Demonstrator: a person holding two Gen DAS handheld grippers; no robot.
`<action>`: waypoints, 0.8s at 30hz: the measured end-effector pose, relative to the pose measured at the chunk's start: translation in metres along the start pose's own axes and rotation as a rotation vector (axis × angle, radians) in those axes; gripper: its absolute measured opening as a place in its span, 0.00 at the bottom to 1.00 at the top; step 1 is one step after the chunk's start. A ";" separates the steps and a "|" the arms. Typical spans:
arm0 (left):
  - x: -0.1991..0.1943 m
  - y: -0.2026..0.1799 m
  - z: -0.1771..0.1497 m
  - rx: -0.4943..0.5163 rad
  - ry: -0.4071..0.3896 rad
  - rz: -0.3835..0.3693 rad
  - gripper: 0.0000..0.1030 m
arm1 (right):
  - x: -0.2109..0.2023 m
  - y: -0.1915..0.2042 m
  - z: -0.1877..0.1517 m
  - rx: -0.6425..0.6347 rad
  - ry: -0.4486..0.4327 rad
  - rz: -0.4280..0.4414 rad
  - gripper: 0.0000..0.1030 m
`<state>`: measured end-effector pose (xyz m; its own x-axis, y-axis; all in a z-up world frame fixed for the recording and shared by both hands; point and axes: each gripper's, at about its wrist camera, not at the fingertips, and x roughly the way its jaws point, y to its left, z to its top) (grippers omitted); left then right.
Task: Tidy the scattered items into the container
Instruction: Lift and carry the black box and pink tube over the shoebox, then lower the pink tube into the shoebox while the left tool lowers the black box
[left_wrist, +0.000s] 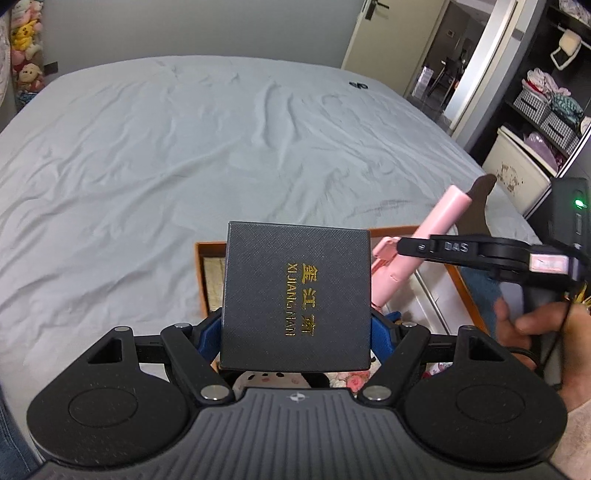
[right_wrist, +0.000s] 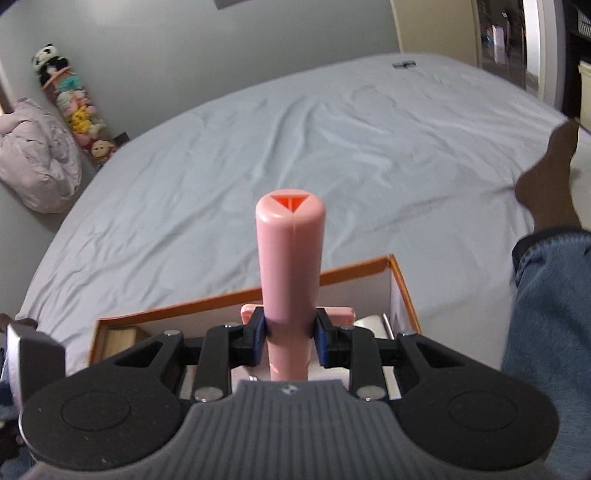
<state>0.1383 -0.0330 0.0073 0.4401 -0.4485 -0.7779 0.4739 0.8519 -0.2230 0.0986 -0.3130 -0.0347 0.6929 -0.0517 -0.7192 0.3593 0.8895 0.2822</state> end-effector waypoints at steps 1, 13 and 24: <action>0.003 -0.001 0.000 0.002 0.007 0.001 0.86 | 0.002 -0.008 -0.001 0.014 0.005 0.005 0.29; 0.028 -0.010 -0.002 0.020 0.069 -0.014 0.87 | 0.044 -0.037 -0.010 0.216 0.078 0.111 0.29; 0.048 -0.019 -0.003 0.048 0.099 -0.024 0.87 | 0.033 -0.026 -0.018 0.117 0.082 0.049 0.32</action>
<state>0.1489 -0.0698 -0.0277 0.3516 -0.4373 -0.8278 0.5205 0.8262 -0.2154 0.1007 -0.3300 -0.0775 0.6600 0.0321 -0.7506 0.3997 0.8309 0.3870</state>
